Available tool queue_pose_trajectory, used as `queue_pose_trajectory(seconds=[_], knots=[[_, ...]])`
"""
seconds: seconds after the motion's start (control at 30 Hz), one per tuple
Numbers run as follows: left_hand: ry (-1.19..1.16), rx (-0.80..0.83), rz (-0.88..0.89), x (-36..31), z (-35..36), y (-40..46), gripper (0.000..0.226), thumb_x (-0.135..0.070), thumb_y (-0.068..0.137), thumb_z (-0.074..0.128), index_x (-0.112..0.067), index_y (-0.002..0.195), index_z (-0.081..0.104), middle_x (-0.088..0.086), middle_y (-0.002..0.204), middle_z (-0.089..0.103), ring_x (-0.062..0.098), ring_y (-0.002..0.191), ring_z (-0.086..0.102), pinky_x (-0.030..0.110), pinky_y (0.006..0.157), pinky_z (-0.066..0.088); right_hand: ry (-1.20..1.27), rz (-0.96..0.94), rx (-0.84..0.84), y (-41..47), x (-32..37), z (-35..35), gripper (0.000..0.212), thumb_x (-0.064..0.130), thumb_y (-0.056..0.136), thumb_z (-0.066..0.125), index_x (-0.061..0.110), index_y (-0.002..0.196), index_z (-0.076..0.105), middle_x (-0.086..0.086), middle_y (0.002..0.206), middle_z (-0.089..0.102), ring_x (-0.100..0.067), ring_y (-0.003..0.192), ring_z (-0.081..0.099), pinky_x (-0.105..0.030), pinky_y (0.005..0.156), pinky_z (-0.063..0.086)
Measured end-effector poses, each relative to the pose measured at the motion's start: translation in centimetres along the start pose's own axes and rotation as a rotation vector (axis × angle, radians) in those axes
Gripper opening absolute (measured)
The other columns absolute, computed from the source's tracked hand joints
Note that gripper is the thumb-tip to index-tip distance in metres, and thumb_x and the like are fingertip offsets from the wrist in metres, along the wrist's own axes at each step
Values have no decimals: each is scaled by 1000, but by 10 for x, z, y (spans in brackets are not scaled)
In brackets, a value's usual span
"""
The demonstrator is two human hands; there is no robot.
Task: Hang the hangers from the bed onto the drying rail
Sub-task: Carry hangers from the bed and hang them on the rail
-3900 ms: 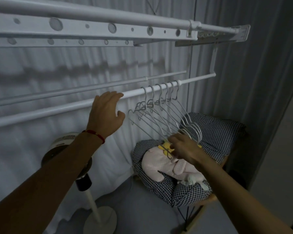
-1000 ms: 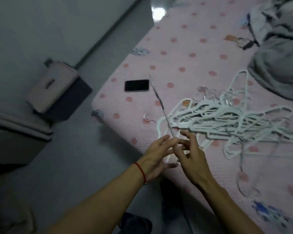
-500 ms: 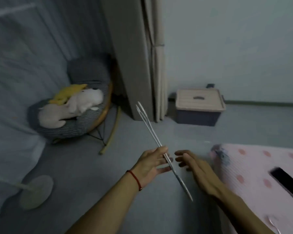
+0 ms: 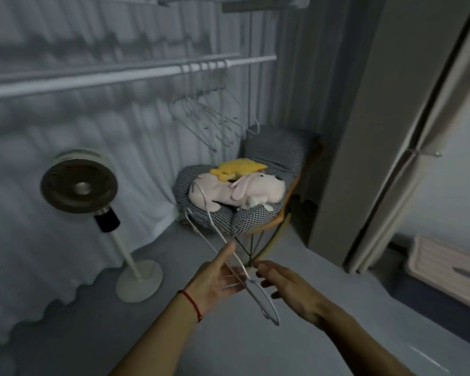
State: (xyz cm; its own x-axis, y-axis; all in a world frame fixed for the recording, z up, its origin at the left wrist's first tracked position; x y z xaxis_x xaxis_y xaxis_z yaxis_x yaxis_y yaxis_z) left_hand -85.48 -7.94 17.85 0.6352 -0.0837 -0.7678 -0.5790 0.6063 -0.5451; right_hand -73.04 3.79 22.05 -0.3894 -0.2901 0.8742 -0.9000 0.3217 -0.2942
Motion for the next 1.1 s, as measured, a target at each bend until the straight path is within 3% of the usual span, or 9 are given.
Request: queue_pose_trajectory(seconds=[0.1,0.27,0.53,0.63,0.73,0.83,0.93,1.0,1.1], knots=[[-10,-81,33,-46,-38,4,76,-56,63,83,-3,114,63,21,97,69,36,90,70,50,83,58,41,-10,41,42,41,23,47,58,99,39,33,136,55,7,130,60,-9,111,61,-39,103,49],[15,-163,119,-107,-73,5,52,-59,70,75,-15,98,70,15,98,74,31,99,68,45,90,55,157,4,136,94,99,54,38,56,96,48,34,122,66,2,122,66,-19,110,64,-47,97,55],[78,-239,158,-174,-95,28,75,-73,61,75,-13,106,74,8,101,76,26,101,69,44,92,56,204,-88,264,163,151,72,41,62,96,46,35,121,64,6,111,73,-20,101,69,-37,84,58],[170,-282,146,-206,-98,33,59,-66,69,74,-15,99,72,13,105,73,28,104,67,47,91,56,228,-120,228,197,167,55,33,52,100,48,32,118,67,4,104,75,-17,86,71,-28,67,54],[375,-294,183,-258,-102,36,19,-41,82,75,-23,87,77,11,105,70,24,92,68,40,83,58,253,-142,204,232,183,26,30,41,103,46,29,120,68,-9,115,72,-24,84,71,-29,68,54],[507,-468,396,-322,-110,32,17,-17,86,73,-15,102,68,14,101,70,26,83,68,38,79,56,243,-162,196,256,202,-5,33,36,105,40,31,122,68,-17,115,69,-25,78,67,-31,66,50],[859,-830,859,-395,-103,2,18,-13,86,66,-19,104,64,0,93,68,9,80,64,11,71,50,272,-183,184,267,229,-35,35,31,106,38,23,121,68,-23,108,69,-28,78,64,-33,62,47],[1076,-938,1168,-431,-89,-15,16,-12,84,64,-18,99,65,-5,92,66,8,83,59,16,78,49,269,-204,172,269,248,-54,37,33,106,37,21,117,70,-23,107,70,-33,81,66,-34,63,49],[1286,-1036,1360,-471,-81,-20,20,-15,79,63,-17,99,65,-2,99,63,15,97,54,29,88,43,216,-219,149,271,268,-74,39,37,106,36,25,111,74,-16,105,73,-38,94,71,-38,70,56]])
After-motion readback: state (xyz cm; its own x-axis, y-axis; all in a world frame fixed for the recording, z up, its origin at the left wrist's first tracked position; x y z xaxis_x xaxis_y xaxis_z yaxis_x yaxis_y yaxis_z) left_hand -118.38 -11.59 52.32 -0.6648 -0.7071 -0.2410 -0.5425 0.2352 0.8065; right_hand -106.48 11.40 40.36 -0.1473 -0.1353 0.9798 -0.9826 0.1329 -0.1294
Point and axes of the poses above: each hand's wrist, its own y-axis towards the middle knuckle, its own z-axis out of the palm, x = y × z, the point moved 7 cm from there along y, towards the middle knuckle
